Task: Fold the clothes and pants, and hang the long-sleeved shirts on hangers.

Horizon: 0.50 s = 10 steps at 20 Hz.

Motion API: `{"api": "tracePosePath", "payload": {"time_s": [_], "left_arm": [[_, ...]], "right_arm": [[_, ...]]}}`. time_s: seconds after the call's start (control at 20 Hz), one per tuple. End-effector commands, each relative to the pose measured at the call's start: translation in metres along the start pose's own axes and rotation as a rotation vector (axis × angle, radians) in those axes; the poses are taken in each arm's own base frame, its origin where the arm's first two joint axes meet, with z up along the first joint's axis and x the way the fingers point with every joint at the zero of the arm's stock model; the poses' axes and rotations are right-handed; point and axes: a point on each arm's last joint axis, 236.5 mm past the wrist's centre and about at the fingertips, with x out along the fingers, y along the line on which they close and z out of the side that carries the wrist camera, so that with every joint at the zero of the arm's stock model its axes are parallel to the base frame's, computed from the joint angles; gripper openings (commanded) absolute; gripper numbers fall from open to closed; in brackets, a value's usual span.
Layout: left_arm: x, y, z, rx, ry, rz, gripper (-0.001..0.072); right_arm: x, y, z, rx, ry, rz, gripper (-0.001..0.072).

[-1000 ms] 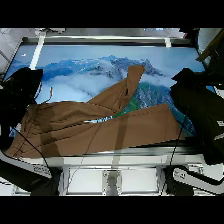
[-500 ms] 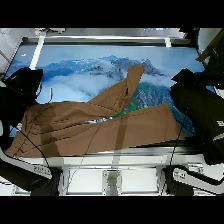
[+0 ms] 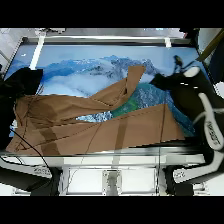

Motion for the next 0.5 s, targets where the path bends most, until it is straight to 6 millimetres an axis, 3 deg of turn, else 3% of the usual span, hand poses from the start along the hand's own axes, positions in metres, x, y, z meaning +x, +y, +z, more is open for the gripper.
{"api": "tracePosePath", "payload": {"time_s": [0.0,0.1,0.25,0.3,0.45], "left_arm": [[-0.012,0.001,-0.003,-0.007,0.006,0.005,0.0033],[-0.012,-0.001,-0.006,-0.004,0.021,0.000,0.0032],[-0.012,-0.001,-0.008,-0.004,0.029,-0.002,0.0032],[-0.012,-0.002,-0.008,-0.004,0.031,-0.003,0.0033],[-0.012,-0.002,-0.010,-0.004,0.036,-0.003,0.0033]], "right_arm": [[0.079,0.038,-0.012,-0.102,0.072,0.041,0.0440],[0.107,0.062,-0.011,-0.172,0.092,0.059,0.0443],[0.130,0.080,-0.003,-0.275,0.106,0.038,0.0441],[0.135,0.079,-0.007,-0.320,0.136,0.010,0.0436],[0.138,0.045,-0.028,-0.424,0.282,-0.172,0.0431]]}}
